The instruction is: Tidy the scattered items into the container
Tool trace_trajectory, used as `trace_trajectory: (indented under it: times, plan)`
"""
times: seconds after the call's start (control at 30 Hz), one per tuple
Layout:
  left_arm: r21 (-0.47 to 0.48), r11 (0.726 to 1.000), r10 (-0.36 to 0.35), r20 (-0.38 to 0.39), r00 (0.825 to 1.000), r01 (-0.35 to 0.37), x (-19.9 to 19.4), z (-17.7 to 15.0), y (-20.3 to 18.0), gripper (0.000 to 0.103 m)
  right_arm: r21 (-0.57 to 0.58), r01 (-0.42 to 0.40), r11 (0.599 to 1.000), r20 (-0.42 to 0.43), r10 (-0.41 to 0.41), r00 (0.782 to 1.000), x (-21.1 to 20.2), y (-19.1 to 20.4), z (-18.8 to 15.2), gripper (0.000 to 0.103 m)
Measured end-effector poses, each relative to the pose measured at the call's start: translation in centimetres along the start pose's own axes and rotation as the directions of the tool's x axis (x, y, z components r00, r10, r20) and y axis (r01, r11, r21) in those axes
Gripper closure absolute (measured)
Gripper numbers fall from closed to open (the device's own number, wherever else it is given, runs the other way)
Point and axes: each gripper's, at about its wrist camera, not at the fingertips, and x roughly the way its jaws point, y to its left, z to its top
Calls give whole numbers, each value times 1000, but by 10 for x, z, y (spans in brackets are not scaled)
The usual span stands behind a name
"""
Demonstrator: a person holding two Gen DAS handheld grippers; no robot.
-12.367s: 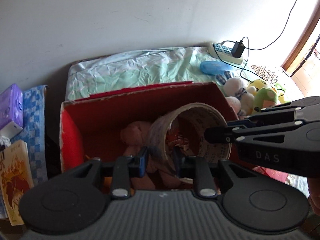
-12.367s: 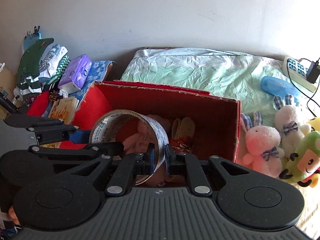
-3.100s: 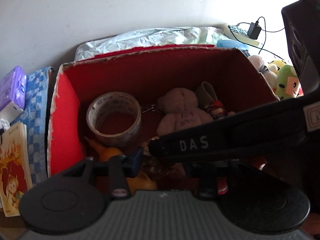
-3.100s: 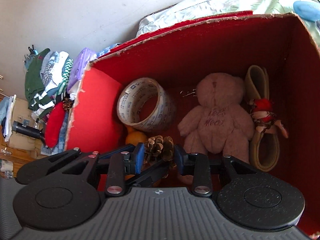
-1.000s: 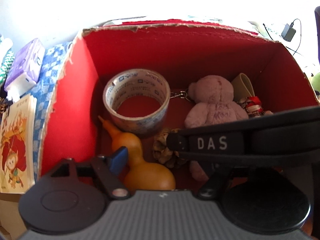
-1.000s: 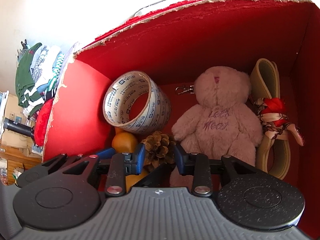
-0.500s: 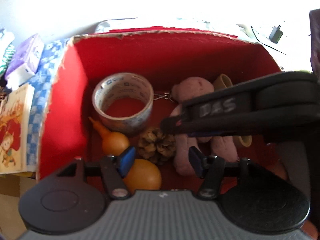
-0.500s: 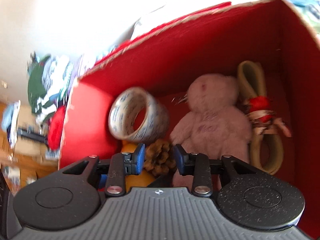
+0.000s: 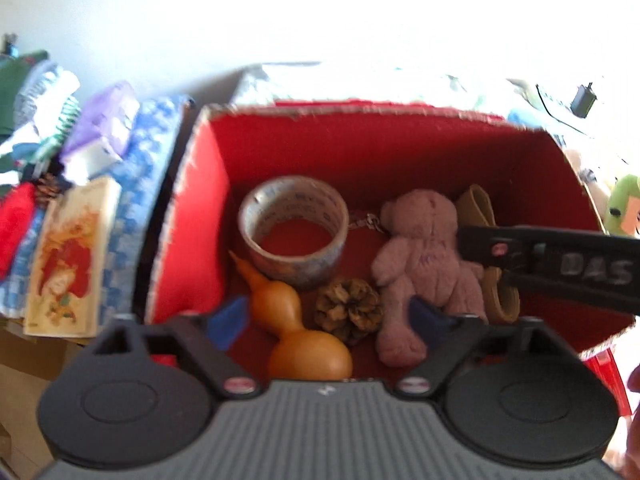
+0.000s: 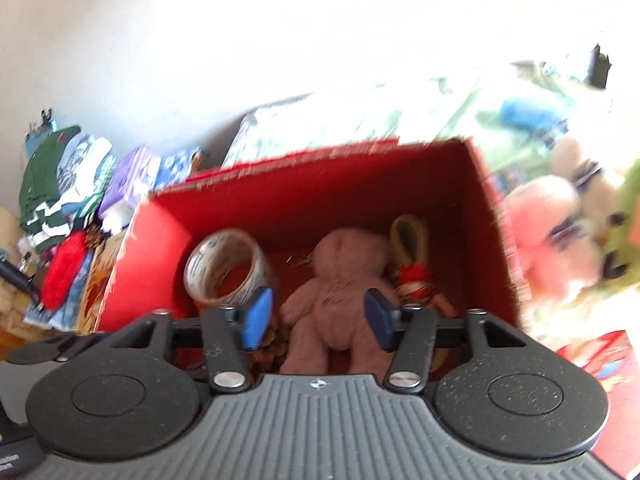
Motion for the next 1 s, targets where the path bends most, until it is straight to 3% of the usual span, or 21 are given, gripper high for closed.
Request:
trace_trajectory:
  times: [0.13,0.4,0.63,0.77,1.0]
  plan:
    - [10,1000,14,23,1000,-14,-12,3,-3,4,-66,66,996,34,-64,997,-12,7,-7,38]
    - [-5,997,78,10,997,-78,-21,0,-6,4,-27,99,995,54,-98,994,-31,-1,-16,36]
    - [-54,986,156,10,988,-155,-32,-3,-7,3,-62,90,994,48,-87,995,-35,-1,-17,34]
    - [-75,978,198,15,980,-197,-39,-5,-11,1,-74,64,995,42,-61,997,-37,-5,-19,26]
    - [-109,960,260,1,966,-259,-46,-10,-19,0,-154,26,988,24,-23,999,-43,-7,-21,22]
